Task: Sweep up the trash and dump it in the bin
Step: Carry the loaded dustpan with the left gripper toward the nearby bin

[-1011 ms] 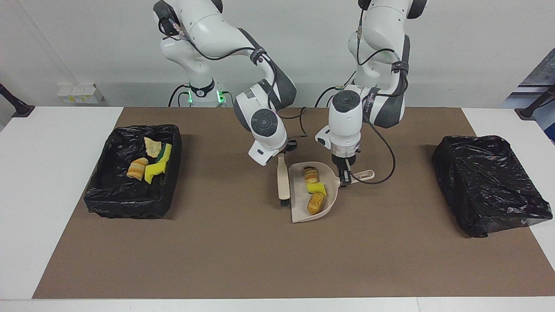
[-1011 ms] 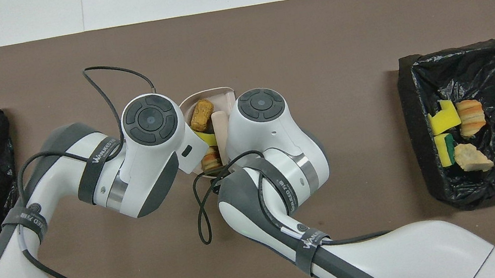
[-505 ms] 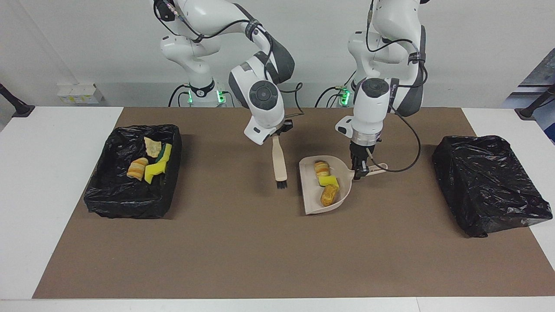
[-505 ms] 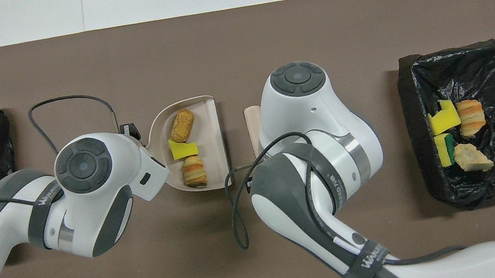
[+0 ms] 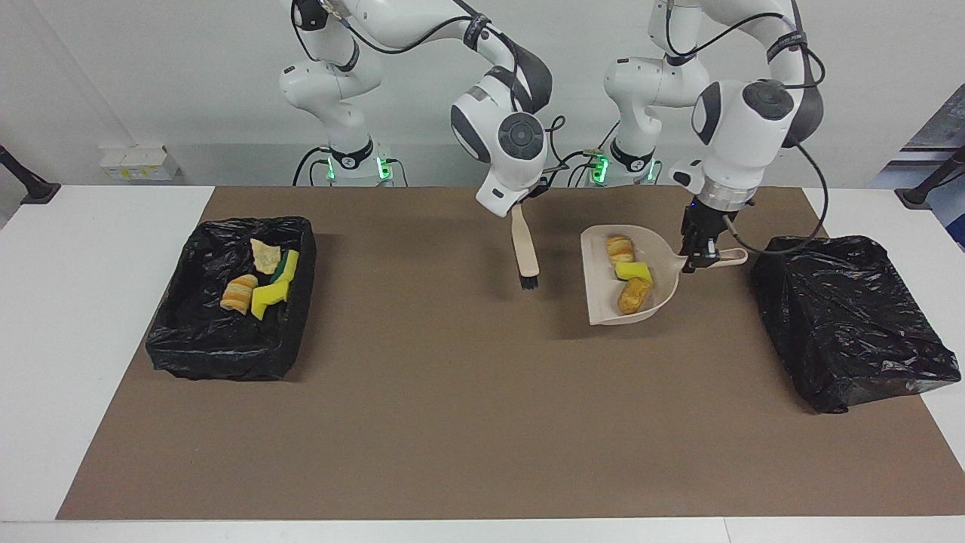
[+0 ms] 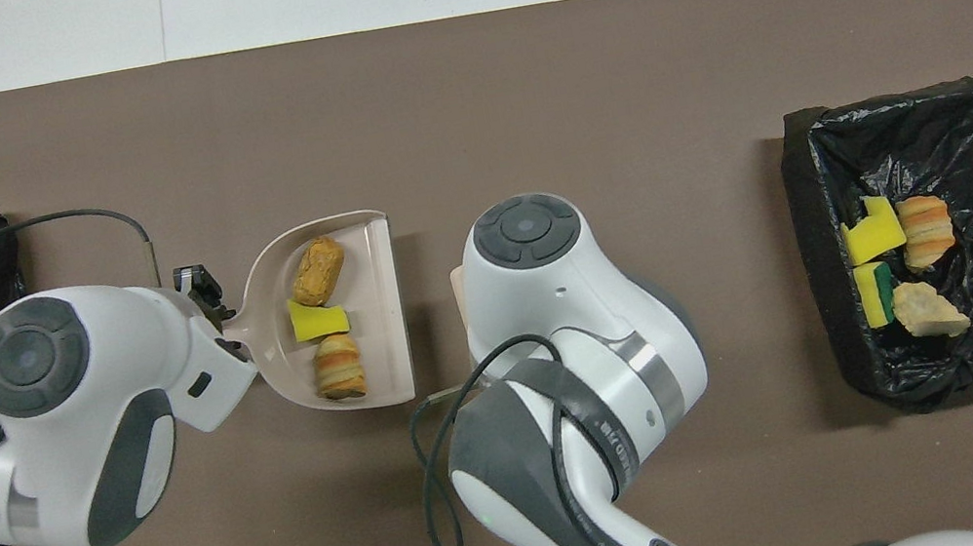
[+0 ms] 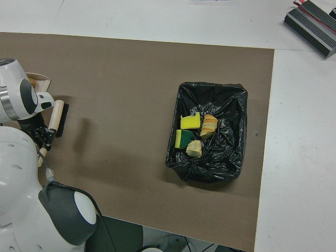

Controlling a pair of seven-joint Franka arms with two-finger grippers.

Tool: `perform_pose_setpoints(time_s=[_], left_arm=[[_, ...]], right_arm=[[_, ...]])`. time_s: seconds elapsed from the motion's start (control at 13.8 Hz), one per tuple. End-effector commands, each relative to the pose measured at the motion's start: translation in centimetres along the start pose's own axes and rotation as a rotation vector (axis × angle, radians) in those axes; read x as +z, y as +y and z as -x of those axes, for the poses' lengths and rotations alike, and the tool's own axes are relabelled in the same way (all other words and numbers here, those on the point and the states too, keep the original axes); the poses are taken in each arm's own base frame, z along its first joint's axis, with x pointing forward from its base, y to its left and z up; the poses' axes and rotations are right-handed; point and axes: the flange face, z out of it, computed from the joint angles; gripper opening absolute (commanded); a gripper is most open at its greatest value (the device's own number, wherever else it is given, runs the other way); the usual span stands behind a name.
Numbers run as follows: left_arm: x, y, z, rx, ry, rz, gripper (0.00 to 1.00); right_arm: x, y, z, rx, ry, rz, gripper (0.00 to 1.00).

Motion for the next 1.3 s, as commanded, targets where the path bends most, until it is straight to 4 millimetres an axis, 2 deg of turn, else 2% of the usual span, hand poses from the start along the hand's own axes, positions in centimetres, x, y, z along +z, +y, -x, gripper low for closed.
perform_pose_setpoints(time_s=[0.0,0.14,0.22,0.29,0.51,0.65,0.79,0.87,1.01,1.08,1.16,1.23], left_arm=[[-2.9,0.8,5.2,-0.028,0.016,0.015,0.00],[-5.1,0.8,9.9,-0.111,0.007,0.008,0.00],[-6.4,0.8,12.2,-0.154,-0.001,-0.017,0.00],[-7.7,0.4,14.4,-0.178,-0.011,-0.034,0.00],[-10.1,-0.6,20.7,-0.195,-0.025,-0.020,0.00],[-11.8,-1.4,24.6,-0.222,-0.045,-0.018,0.00],[-12.8,-1.7,28.3,-0.236,-0.092,-0.040,0.00],[-12.4,-1.5,30.2,-0.222,-0.126,-0.027,0.00],[-12.1,-1.3,32.4,-0.196,-0.192,-0.025,0.00],[-12.1,-1.4,33.3,-0.190,-0.234,-0.048,0.00],[-11.7,-1.6,34.4,-0.182,-0.290,-0.056,0.00],[-11.4,-1.6,35.6,-0.176,-0.343,-0.060,0.00]], right_arm=[[1.9,-1.5,-0.2,0.027,-0.009,-0.013,0.00],[3.4,-2.2,-0.3,0.023,-0.028,-0.001,0.00],[4.7,-3.4,0.1,0.012,-0.041,0.012,0.00],[5.1,-3.5,-0.1,0.018,-0.043,0.015,0.00],[5.1,-3.3,-0.7,0.091,-0.045,-0.007,0.00],[5.3,-3.5,-1.8,0.155,-0.012,-0.060,0.00],[5.9,-3.8,-2.1,0.157,0.016,-0.080,0.00],[5.9,-3.8,-2.1,0.157,0.020,-0.082,0.00],[6.4,-3.6,-2.1,0.148,0.027,-0.082,0.00],[6.4,-3.6,-2.1,0.149,0.027,-0.080,0.13],[6.0,-3.5,-2.2,0.140,0.031,-0.064,0.99],[5.3,-3.2,-2.2,0.141,0.024,-0.057,1.00]])
